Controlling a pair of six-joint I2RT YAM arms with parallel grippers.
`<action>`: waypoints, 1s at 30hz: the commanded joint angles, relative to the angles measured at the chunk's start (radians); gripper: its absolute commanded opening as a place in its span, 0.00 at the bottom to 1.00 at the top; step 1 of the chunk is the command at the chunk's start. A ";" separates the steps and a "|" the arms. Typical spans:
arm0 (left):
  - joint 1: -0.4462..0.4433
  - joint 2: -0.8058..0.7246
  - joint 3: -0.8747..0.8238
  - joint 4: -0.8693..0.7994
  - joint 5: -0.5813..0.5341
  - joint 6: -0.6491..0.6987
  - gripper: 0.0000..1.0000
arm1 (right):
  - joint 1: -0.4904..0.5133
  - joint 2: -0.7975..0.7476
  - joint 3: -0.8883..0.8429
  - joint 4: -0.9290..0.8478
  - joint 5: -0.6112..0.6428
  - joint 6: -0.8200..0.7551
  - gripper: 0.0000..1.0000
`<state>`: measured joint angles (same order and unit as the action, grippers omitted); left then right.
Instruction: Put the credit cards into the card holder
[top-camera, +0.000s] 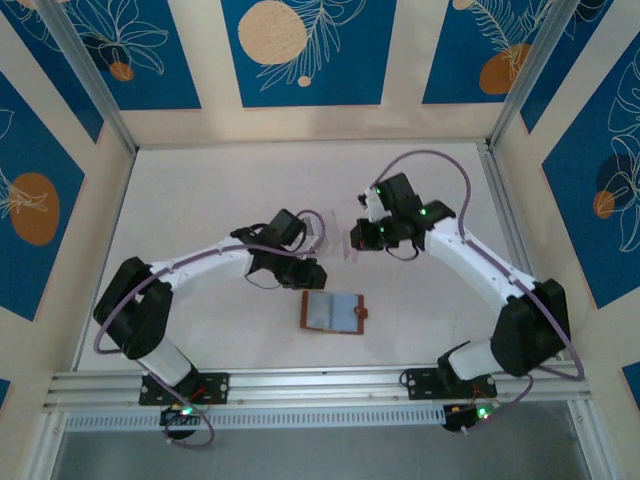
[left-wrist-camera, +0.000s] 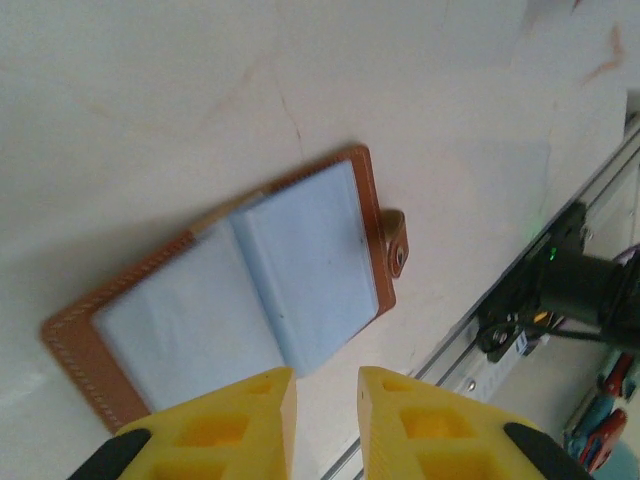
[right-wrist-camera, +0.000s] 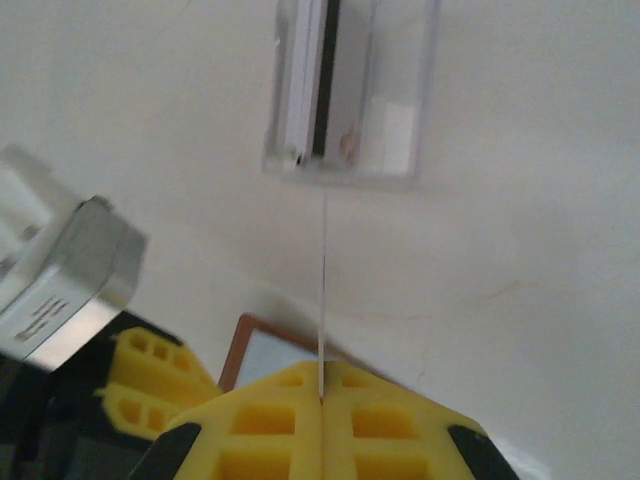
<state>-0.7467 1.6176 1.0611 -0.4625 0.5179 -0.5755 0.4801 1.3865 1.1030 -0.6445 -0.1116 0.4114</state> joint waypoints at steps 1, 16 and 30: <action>-0.023 0.062 0.015 -0.034 -0.036 0.022 0.23 | -0.001 -0.083 -0.160 0.117 -0.175 0.046 0.00; -0.022 0.156 -0.089 -0.016 -0.109 0.037 0.22 | 0.003 -0.146 -0.500 0.347 -0.440 0.162 0.00; -0.022 0.116 -0.170 0.003 -0.162 0.005 0.22 | 0.067 0.057 -0.485 0.399 -0.470 0.149 0.00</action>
<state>-0.7681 1.7248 0.9306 -0.3946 0.4328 -0.5690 0.5381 1.4139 0.5999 -0.2497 -0.5411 0.5690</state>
